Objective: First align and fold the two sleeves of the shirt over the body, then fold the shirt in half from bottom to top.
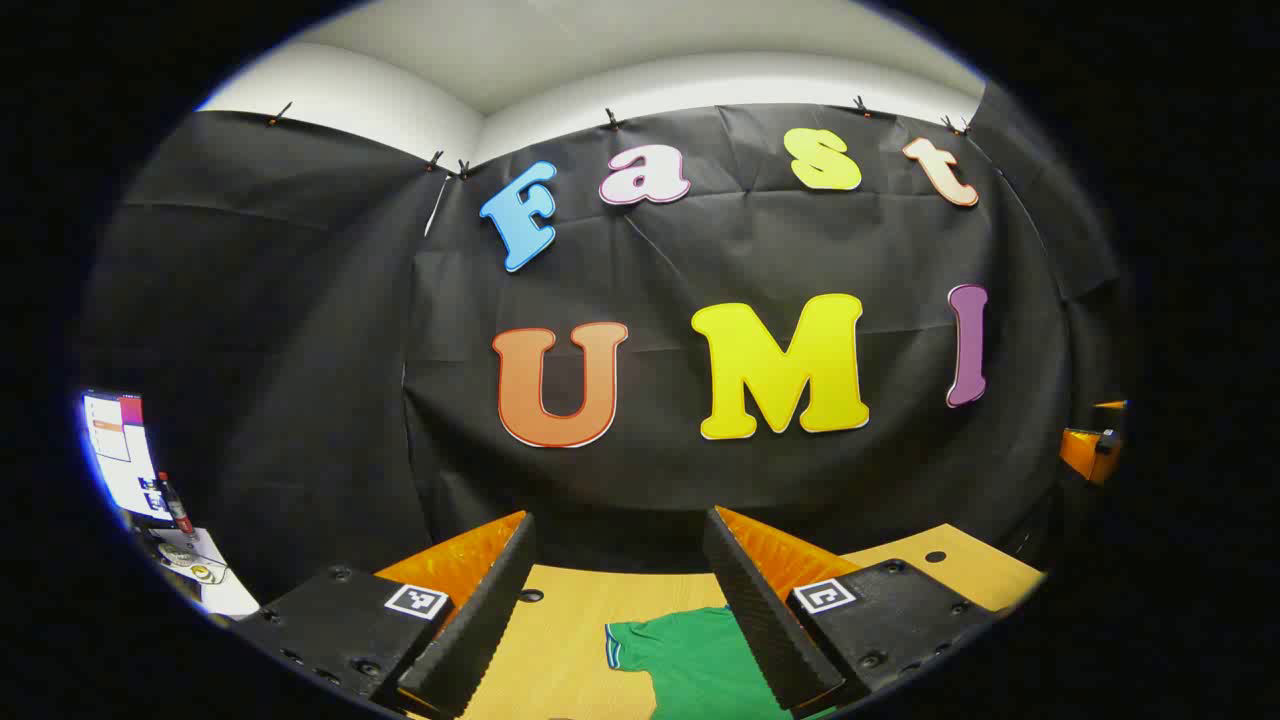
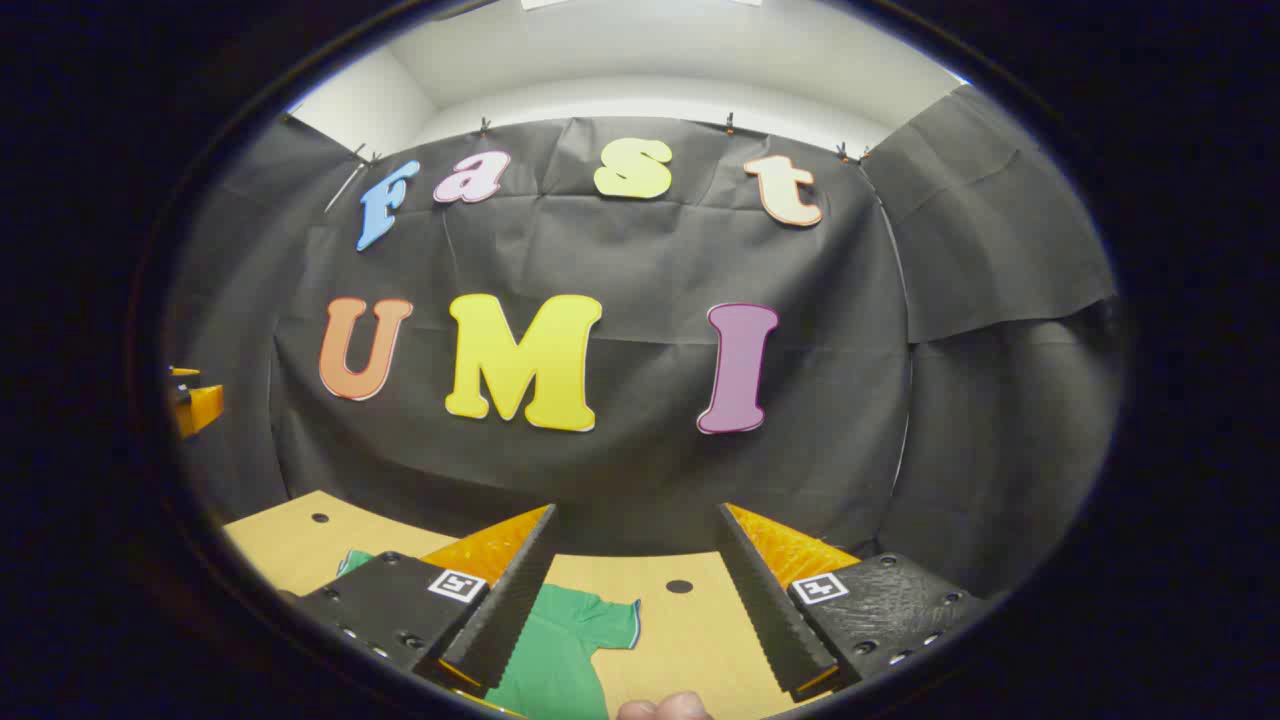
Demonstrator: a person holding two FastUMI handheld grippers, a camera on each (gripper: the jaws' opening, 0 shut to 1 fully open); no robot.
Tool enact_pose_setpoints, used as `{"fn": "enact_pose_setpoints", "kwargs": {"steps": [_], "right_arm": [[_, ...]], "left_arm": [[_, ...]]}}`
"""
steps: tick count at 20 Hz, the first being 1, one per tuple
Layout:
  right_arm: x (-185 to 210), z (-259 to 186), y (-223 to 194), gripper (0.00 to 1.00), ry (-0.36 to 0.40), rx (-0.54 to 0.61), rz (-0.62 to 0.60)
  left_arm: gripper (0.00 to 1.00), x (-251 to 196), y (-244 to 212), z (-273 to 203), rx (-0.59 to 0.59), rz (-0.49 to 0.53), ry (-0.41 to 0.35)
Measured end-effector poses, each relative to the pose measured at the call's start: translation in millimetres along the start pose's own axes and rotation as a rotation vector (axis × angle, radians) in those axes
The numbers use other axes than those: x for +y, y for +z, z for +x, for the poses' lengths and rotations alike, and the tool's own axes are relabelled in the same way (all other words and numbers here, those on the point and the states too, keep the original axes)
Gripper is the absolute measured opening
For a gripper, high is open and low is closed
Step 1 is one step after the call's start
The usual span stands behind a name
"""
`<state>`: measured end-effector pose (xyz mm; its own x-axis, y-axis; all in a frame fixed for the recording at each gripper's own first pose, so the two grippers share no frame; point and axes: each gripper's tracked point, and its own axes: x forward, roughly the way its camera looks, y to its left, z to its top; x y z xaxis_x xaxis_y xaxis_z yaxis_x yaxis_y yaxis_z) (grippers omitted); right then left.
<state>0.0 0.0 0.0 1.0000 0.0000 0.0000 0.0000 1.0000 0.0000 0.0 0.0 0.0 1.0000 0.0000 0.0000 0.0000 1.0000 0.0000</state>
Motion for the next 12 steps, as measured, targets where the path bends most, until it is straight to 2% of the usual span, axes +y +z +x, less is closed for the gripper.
{"fn": "enact_pose_setpoints", "kwargs": {"steps": [12], "right_arm": [[7.3, 4.4, 3.2, 0.96, 0.019, 0.009, -0.009]], "left_arm": [[1.0, -0.2, -1.0, 2.8, 0.015, -0.012, -0.018]]}}
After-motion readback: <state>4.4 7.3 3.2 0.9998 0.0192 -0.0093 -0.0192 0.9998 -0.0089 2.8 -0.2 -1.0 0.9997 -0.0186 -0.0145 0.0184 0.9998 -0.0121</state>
